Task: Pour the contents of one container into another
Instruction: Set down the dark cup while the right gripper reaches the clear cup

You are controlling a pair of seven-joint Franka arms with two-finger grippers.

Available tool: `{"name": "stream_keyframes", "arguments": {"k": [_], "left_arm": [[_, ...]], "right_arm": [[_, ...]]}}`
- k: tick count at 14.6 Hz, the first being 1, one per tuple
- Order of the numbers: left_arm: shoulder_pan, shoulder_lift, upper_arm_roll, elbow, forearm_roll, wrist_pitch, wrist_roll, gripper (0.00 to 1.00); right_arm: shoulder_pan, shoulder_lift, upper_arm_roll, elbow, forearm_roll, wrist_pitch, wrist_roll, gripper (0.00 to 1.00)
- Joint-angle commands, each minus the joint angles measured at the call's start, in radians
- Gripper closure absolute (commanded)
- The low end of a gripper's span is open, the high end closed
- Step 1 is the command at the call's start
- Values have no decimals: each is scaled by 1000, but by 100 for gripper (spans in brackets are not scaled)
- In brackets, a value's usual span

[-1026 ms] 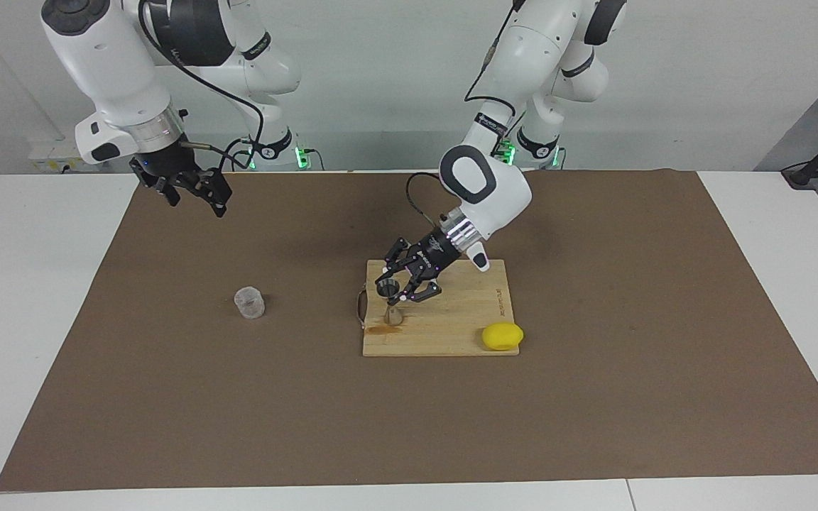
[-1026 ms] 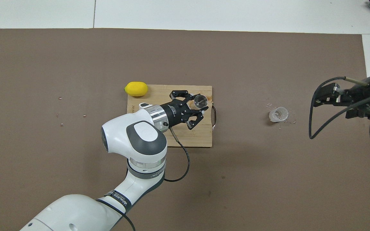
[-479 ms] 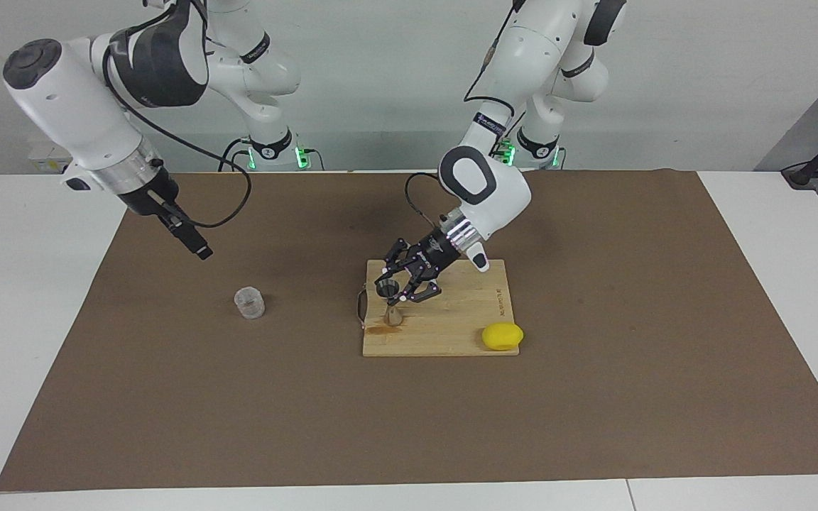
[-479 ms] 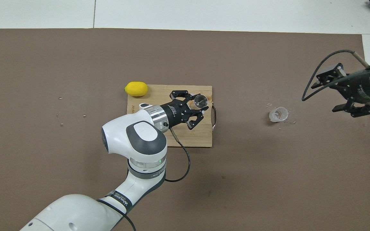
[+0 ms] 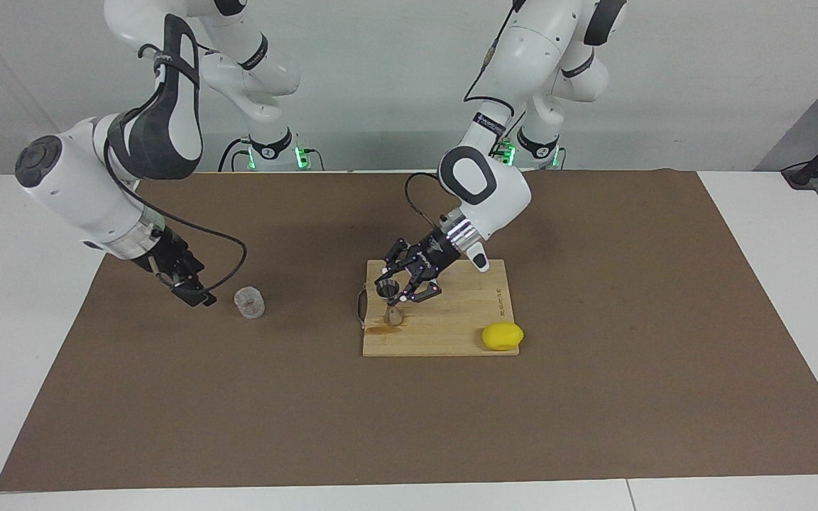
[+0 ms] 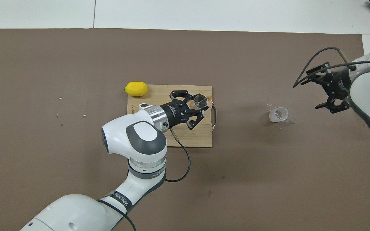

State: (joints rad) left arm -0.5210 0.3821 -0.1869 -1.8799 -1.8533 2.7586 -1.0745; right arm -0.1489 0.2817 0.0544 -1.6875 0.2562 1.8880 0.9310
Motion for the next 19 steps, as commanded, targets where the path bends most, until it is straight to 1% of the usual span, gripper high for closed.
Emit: {"name": "stream_keyframes", "arguments": {"k": [1, 2, 4, 6, 8, 10, 12, 16, 19], "left_arm": [[-19, 11, 14, 8, -27, 9, 25, 0], [-19, 11, 14, 8, -27, 7, 25, 0], [-19, 11, 14, 8, -24, 4, 25, 0], [-19, 9, 14, 11, -15, 0, 27, 0], [-17, -5, 14, 10, -3, -58, 27, 0], [-19, -17, 14, 8, -4, -82, 25, 0], [-16, -40, 14, 7, -3, -83, 13, 0], [-1, -87, 24, -2, -1, -89, 8, 0], [35, -112, 26, -8, 71, -94, 8, 0]], "right_arm": [[-20, 37, 7, 0, 52, 26, 43, 4], [-26, 46, 5, -9, 81, 48, 48, 3], [-31, 68, 7, -20, 90, 68, 49, 3], [-58, 102, 7, -26, 148, 69, 46, 3], [-90, 143, 8, -32, 204, 68, 16, 2], [-104, 172, 7, -41, 271, 66, -12, 0], [-106, 175, 8, -64, 316, 68, -15, 0], [-97, 157, 8, -165, 383, 105, -58, 0], [-92, 142, 8, -213, 397, 112, -89, 0]]}}
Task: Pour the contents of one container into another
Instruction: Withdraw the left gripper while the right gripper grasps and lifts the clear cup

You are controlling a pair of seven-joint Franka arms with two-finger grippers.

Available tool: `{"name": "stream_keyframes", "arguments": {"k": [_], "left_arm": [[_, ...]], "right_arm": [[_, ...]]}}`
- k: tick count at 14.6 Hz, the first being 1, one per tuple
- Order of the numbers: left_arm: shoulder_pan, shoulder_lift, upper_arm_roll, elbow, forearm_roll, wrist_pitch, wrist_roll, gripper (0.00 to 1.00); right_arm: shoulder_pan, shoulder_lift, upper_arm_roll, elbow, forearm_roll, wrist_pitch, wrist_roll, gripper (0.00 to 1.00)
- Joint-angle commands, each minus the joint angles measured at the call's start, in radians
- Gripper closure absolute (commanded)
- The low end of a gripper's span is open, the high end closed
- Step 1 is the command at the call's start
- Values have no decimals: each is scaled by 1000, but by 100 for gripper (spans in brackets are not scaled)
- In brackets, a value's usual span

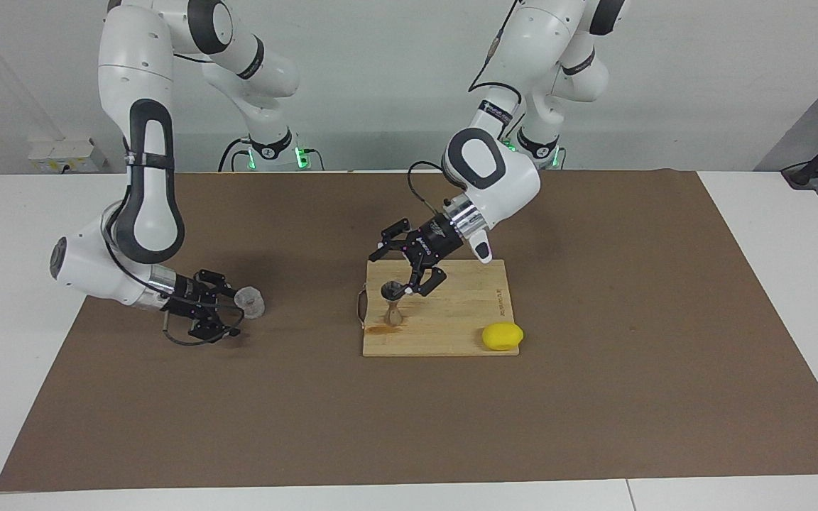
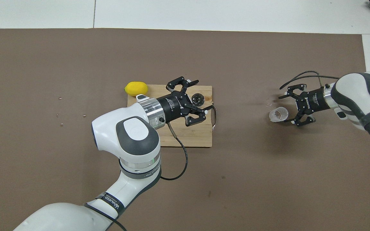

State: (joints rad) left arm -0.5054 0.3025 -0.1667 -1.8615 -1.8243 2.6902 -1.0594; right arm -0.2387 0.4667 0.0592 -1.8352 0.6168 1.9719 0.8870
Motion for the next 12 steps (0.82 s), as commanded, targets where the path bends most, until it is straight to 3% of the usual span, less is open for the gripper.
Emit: {"name": "stream_keyframes", "arguments": {"k": [1, 4, 8, 12], "left_arm": [[30, -42, 6, -27, 74, -26, -7, 0], [94, -66, 7, -27, 198, -81, -8, 0], [158, -82, 7, -18, 463, -146, -8, 0], [238, -80, 12, 25, 881, -271, -4, 0]], "right_arm": [[-2, -48, 4, -74, 44, 28, -54, 0], [-2, -52, 4, -94, 73, 41, -56, 0], [-2, -60, 4, -117, 113, 48, -60, 1], [-1, -69, 4, -134, 121, 50, -60, 3]]}}
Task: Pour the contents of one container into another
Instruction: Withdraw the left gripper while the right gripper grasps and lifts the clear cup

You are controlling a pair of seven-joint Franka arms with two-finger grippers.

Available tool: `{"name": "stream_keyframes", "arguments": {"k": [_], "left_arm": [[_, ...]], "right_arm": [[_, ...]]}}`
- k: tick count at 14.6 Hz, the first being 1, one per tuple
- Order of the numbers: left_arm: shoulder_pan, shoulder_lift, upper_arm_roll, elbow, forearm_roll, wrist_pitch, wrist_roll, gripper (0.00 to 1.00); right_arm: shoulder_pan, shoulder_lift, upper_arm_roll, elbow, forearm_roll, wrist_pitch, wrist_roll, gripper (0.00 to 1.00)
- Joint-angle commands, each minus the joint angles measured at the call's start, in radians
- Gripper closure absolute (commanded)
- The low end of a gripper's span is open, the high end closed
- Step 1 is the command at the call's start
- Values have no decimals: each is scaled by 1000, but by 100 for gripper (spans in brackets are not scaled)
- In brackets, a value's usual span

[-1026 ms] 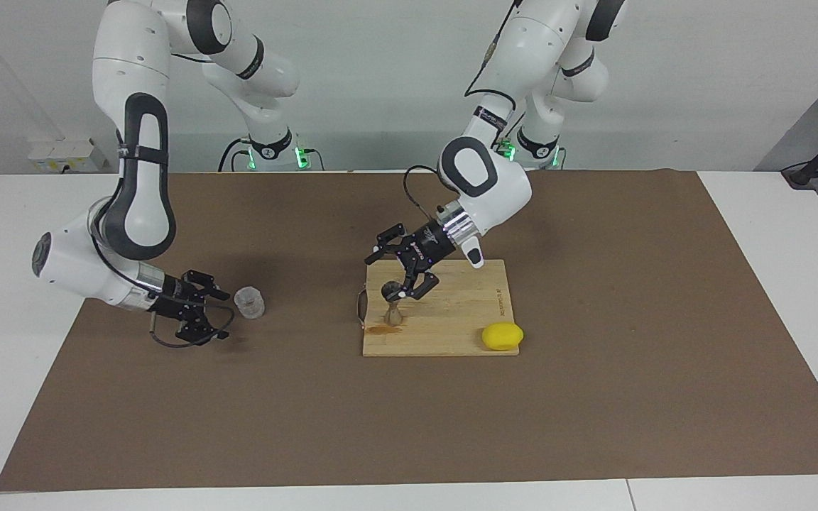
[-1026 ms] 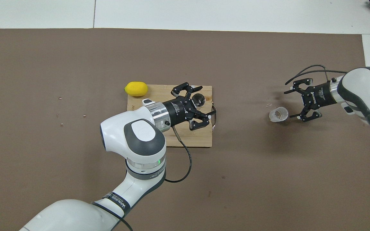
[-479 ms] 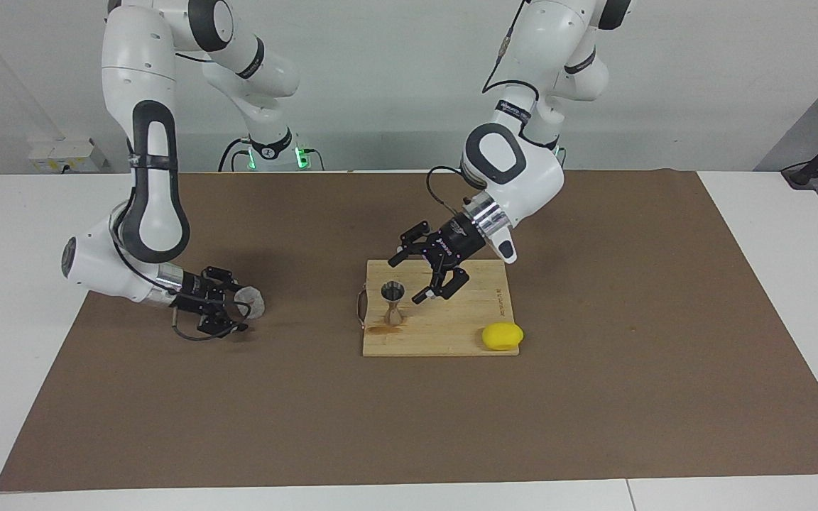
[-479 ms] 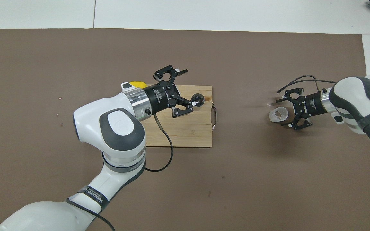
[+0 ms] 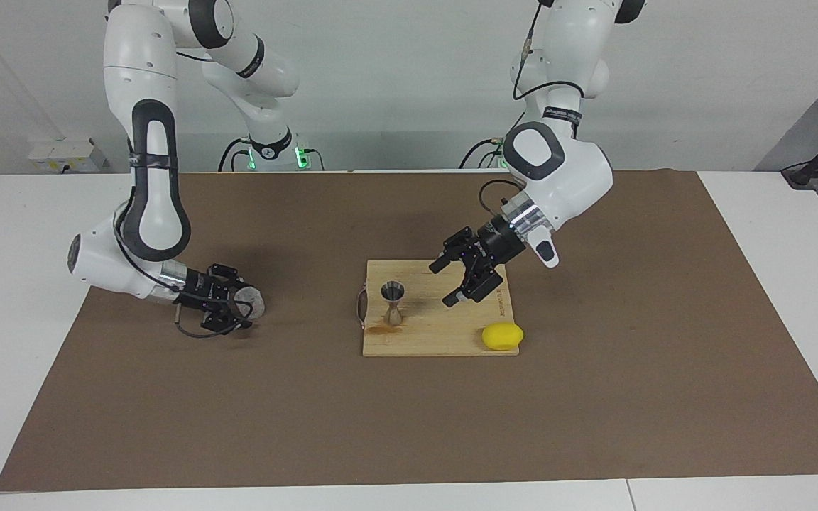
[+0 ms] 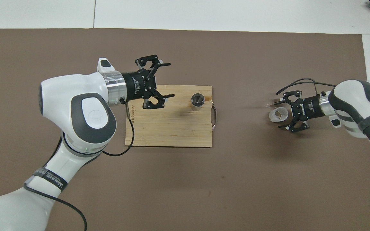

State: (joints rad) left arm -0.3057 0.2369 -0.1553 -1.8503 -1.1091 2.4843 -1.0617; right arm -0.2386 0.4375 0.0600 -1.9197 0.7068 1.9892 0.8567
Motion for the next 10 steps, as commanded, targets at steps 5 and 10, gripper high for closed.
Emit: {"name": "stream_keyframes", "arguments": {"k": [5, 10], "left_arm": [[74, -18, 13, 42, 602, -76, 11, 0], [119, -38, 28, 80, 868, -135, 213, 0]], "right_arm": [[-2, -42, 3, -48, 42, 22, -50, 63], [-5, -43, 3, -32, 49, 17, -42, 97]]}}
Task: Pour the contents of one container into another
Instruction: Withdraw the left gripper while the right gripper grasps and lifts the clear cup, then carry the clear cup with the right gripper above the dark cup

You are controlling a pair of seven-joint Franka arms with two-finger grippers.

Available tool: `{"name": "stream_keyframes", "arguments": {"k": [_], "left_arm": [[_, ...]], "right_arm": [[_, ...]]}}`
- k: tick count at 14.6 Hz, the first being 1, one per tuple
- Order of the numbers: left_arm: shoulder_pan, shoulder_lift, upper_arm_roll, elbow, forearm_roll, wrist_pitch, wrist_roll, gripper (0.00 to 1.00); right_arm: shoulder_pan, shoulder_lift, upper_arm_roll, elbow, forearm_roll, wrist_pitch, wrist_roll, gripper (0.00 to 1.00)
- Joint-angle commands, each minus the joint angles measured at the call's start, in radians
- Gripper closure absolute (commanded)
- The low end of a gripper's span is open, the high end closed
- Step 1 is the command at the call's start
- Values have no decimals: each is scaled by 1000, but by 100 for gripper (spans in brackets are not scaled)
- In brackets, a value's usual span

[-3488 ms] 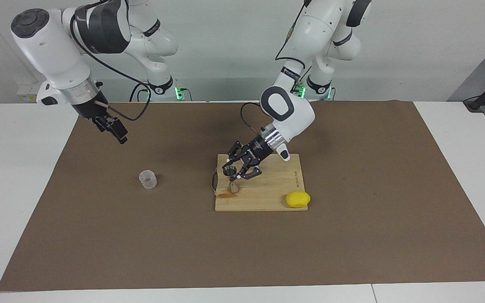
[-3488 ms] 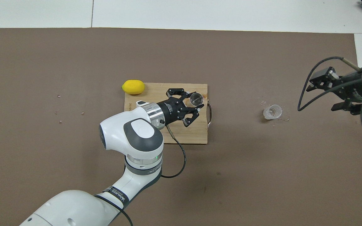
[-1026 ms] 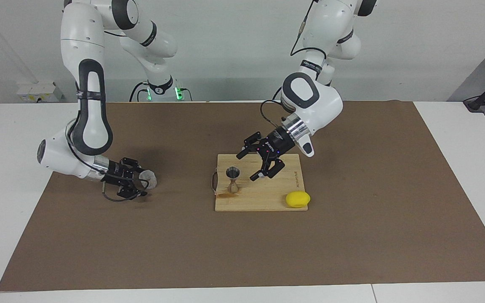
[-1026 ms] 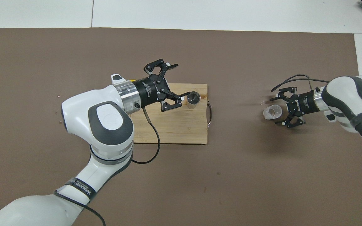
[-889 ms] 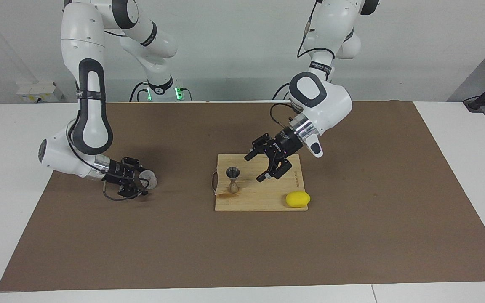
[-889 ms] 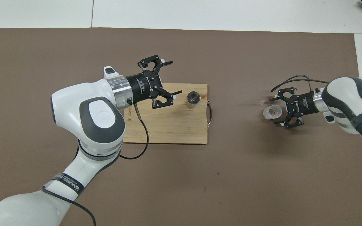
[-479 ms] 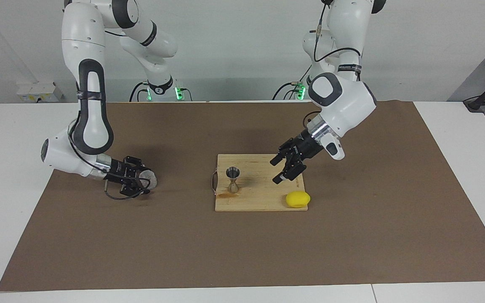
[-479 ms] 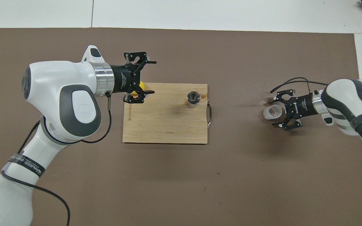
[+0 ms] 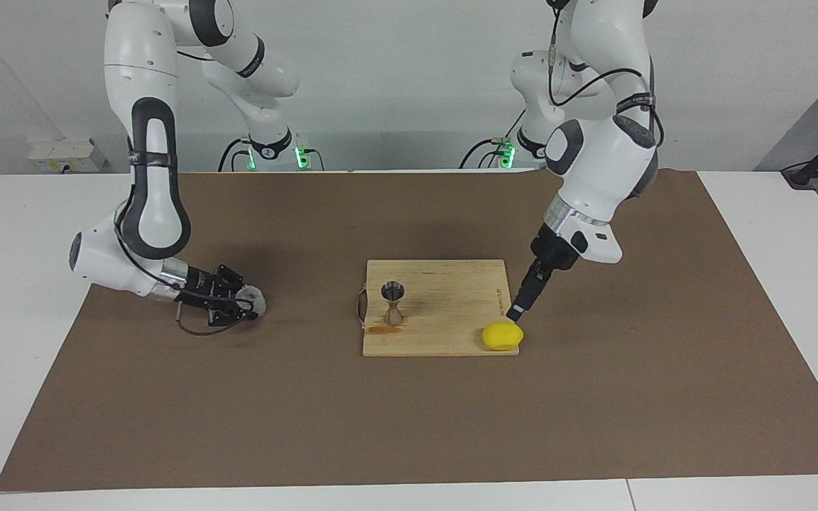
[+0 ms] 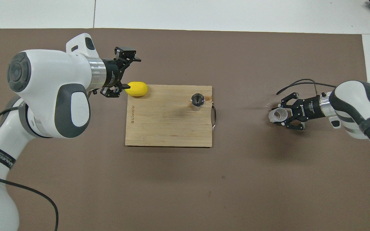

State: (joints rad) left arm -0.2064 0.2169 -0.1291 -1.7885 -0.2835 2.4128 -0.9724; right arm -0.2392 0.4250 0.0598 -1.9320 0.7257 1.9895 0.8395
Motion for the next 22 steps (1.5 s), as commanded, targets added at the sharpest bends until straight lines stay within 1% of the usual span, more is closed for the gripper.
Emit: {"name": "stream_keyframes", "arguments": {"k": [1, 3, 4, 6, 7, 10, 12, 13, 14, 17, 19, 22], "left_arm": [[44, -16, 3, 41, 46, -113, 224, 0], [102, -20, 3, 55, 46, -184, 459, 0], [122, -36, 5, 51, 46, -204, 545, 0], [156, -54, 14, 52, 69, -262, 674, 0], [168, -65, 14, 47, 111, -283, 751, 0], [217, -100, 19, 41, 142, -397, 920, 0], [234, -137, 19, 43, 258, -486, 1024, 0], [240, -155, 20, 46, 288, -526, 1053, 0], [245, -169, 22, 57, 290, -576, 1057, 0], [243, -188, 19, 154, 288, -751, 1049, 0], [245, -203, 20, 201, 287, -832, 1052, 0], [243, -231, 20, 207, 290, -923, 1057, 0]], "right_arm": [[-2, -37, 2, -10, 31, 20, -16, 97], [15, -43, 3, 14, 29, 28, 47, 97], [36, -49, 2, 31, 24, 31, 90, 98], [90, -55, 0, 70, 11, 35, 186, 98], [115, -55, 0, 88, 3, 54, 238, 98], [208, -51, 0, 155, -75, 98, 402, 98], [265, -37, 2, 211, -155, 123, 507, 97], [285, -25, 2, 235, -192, 133, 567, 97], [300, -16, 2, 261, -213, 134, 611, 97], [363, 6, 2, 313, -291, 134, 723, 98], [405, 21, 2, 349, -357, 130, 811, 98], [443, 41, 2, 409, -403, 115, 903, 98]]}}
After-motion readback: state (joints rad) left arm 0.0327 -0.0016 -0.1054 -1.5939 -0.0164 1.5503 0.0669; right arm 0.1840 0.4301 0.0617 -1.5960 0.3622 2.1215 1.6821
